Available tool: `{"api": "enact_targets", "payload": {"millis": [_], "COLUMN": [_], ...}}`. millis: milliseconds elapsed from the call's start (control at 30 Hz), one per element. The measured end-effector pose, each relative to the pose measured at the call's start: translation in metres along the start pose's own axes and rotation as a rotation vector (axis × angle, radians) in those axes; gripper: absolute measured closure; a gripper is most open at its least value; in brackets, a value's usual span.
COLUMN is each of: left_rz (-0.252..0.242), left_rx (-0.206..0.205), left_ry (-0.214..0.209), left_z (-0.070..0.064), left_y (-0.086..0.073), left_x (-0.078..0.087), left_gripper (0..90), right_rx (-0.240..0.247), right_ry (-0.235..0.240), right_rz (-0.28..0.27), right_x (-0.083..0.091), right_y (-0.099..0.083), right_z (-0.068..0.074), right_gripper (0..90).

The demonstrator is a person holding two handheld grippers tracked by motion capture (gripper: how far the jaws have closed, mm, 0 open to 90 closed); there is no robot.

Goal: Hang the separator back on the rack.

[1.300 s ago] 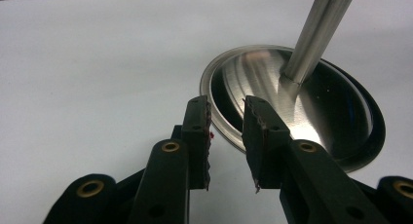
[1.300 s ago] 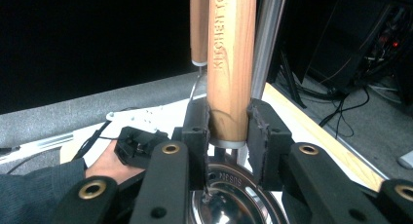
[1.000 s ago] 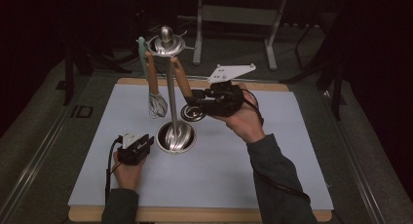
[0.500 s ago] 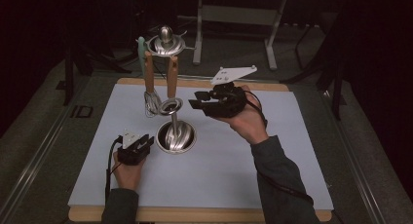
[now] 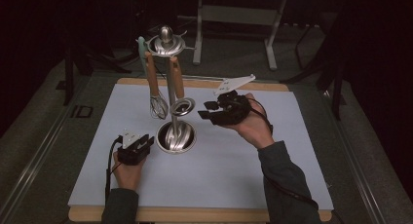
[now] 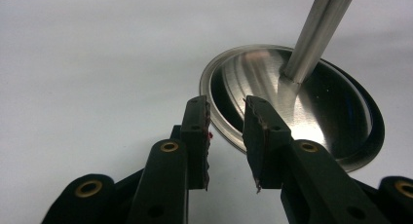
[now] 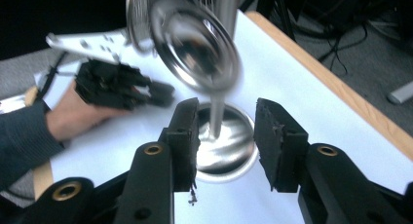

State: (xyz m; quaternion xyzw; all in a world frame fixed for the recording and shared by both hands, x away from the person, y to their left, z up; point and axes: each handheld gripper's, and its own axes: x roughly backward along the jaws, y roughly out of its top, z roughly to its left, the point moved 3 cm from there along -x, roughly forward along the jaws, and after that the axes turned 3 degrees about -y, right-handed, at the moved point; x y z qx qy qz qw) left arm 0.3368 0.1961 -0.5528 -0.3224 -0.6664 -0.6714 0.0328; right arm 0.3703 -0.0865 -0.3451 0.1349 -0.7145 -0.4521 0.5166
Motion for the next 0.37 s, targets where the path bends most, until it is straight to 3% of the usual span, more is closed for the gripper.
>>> {"api": "enact_targets", "payload": {"millis": [133,367], "left_rz": [0.001,0.0], "left_rx": [-0.001,-0.001], "left_ry": [0.002,0.001], "left_z": [0.0,0.0], "left_y": [0.0,0.0], "left_x": [0.0,0.0], "left_gripper": [71.5,71.5], "right_rx": [-0.018,-0.078], "right_ry": [-0.007,-0.001], "right_rz": [0.05,0.081], "right_x": [-0.003,-0.004], "right_y": [-0.021,-0.054], "right_z": [-0.009,-0.023], "right_gripper": [60.7,58.9]}}
